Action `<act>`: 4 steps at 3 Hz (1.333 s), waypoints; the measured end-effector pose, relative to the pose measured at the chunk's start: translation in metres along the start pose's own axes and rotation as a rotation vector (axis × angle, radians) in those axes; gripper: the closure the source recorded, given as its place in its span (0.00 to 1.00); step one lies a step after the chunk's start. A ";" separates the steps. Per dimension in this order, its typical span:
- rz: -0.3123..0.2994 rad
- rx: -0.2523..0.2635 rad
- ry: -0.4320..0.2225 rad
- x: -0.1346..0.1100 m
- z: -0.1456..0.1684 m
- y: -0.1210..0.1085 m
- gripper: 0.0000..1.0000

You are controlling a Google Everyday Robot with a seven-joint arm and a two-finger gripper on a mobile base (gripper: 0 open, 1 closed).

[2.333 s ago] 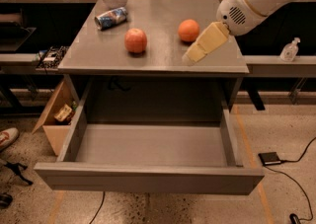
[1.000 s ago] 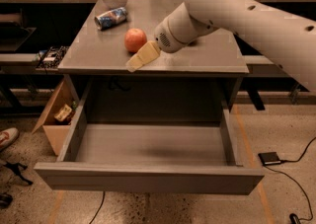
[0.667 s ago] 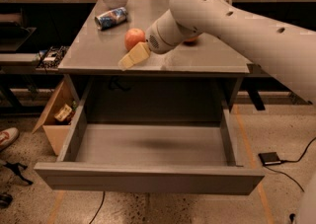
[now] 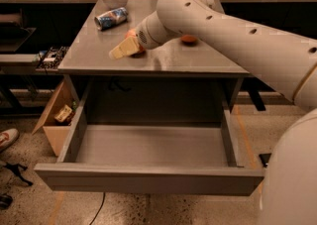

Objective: Place apple into top drawer

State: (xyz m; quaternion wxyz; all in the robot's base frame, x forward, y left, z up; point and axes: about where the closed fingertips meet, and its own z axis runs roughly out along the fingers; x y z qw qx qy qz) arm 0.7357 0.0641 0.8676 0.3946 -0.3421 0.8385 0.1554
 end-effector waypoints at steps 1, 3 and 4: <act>0.021 -0.004 -0.029 -0.013 0.014 -0.002 0.00; 0.049 -0.036 -0.021 -0.008 0.033 0.005 0.41; 0.051 -0.066 -0.014 -0.001 0.032 0.010 0.64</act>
Offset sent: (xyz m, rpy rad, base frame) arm 0.0281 0.0257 -0.0062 0.0679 0.0077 -0.0162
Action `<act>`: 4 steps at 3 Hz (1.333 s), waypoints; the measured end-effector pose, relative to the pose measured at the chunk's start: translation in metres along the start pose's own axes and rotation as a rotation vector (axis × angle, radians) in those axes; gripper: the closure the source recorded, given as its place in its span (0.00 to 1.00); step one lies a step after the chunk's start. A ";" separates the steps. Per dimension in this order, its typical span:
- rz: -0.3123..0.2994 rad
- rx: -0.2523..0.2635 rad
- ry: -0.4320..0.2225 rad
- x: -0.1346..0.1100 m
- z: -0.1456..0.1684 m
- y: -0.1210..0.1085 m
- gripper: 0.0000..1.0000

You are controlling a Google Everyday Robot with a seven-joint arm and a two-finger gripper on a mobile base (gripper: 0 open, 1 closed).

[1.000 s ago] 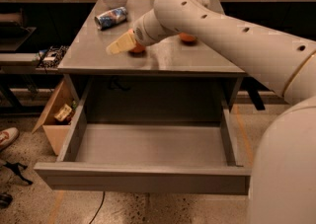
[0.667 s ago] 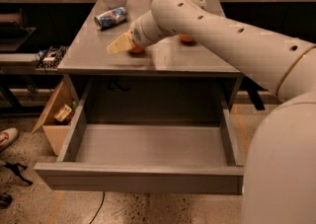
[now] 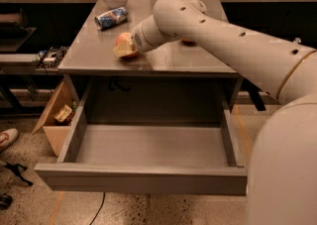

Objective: Place apple into top drawer

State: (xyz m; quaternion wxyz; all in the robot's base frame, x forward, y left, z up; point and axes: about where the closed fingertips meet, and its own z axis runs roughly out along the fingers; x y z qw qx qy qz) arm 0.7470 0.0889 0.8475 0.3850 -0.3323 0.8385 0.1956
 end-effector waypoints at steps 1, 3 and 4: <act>-0.030 -0.072 0.000 0.007 -0.024 0.012 0.88; -0.081 -0.010 0.151 0.059 -0.116 0.005 1.00; -0.050 0.022 0.209 0.090 -0.153 0.003 1.00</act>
Offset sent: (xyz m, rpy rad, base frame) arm -0.1094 -0.0913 0.0447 -0.1992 0.0600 0.1624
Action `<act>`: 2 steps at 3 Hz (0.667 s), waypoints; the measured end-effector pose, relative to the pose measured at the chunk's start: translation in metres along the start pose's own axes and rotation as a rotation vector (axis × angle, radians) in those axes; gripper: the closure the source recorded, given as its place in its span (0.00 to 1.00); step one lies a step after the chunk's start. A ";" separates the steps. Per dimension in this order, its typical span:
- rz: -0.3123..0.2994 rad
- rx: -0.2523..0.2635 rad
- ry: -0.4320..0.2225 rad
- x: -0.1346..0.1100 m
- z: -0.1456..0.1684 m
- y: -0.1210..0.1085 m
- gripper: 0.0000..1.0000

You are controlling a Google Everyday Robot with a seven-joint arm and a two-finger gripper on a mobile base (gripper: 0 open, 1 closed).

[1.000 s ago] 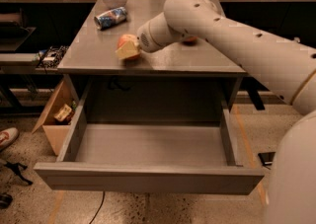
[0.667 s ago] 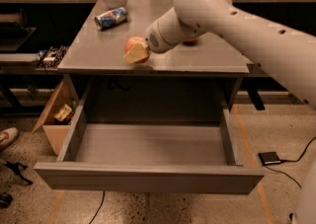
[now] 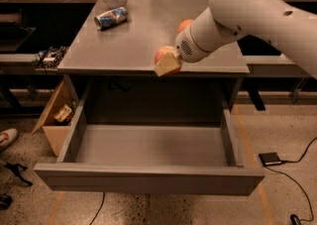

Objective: Place apple into top drawer

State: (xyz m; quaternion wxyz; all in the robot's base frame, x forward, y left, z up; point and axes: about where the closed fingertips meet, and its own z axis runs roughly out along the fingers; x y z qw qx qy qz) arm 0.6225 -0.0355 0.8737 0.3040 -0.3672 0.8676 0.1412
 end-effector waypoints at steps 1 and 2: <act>0.049 -0.005 0.088 0.041 -0.010 0.002 1.00; 0.049 -0.005 0.088 0.041 -0.010 0.002 1.00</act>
Offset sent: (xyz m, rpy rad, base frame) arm -0.0241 -0.0232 -0.0150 -0.0333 0.0725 -0.0307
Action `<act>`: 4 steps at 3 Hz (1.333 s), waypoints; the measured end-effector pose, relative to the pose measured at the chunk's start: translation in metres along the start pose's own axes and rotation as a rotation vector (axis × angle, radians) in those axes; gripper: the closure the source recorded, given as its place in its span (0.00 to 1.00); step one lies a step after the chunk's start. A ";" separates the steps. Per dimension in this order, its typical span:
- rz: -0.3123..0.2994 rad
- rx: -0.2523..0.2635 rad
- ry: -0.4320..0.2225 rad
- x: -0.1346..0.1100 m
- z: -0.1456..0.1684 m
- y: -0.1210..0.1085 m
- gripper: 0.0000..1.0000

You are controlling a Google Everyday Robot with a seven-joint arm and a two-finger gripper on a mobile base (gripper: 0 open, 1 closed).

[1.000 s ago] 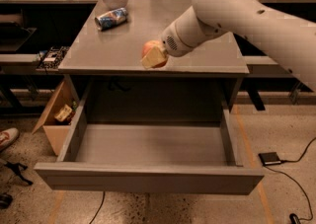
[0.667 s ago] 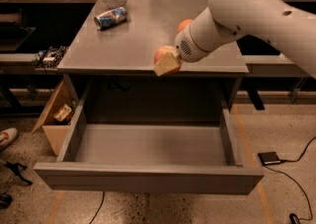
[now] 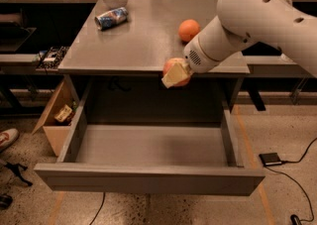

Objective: Place apple into top drawer

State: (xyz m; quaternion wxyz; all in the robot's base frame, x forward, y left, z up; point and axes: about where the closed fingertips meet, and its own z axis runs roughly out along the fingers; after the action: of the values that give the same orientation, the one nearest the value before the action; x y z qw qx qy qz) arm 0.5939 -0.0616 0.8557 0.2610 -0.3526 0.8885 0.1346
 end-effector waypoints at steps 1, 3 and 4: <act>0.034 0.010 0.000 0.017 0.009 -0.001 1.00; 0.130 0.014 -0.072 0.071 0.052 -0.006 1.00; 0.159 0.007 -0.112 0.094 0.084 -0.004 1.00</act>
Offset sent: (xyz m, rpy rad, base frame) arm -0.0212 -0.0320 -0.0899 0.0957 0.0004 -0.1584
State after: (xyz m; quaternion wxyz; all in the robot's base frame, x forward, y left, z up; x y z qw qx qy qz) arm 0.5699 -0.0815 0.7337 0.3001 -0.2720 0.8981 0.1712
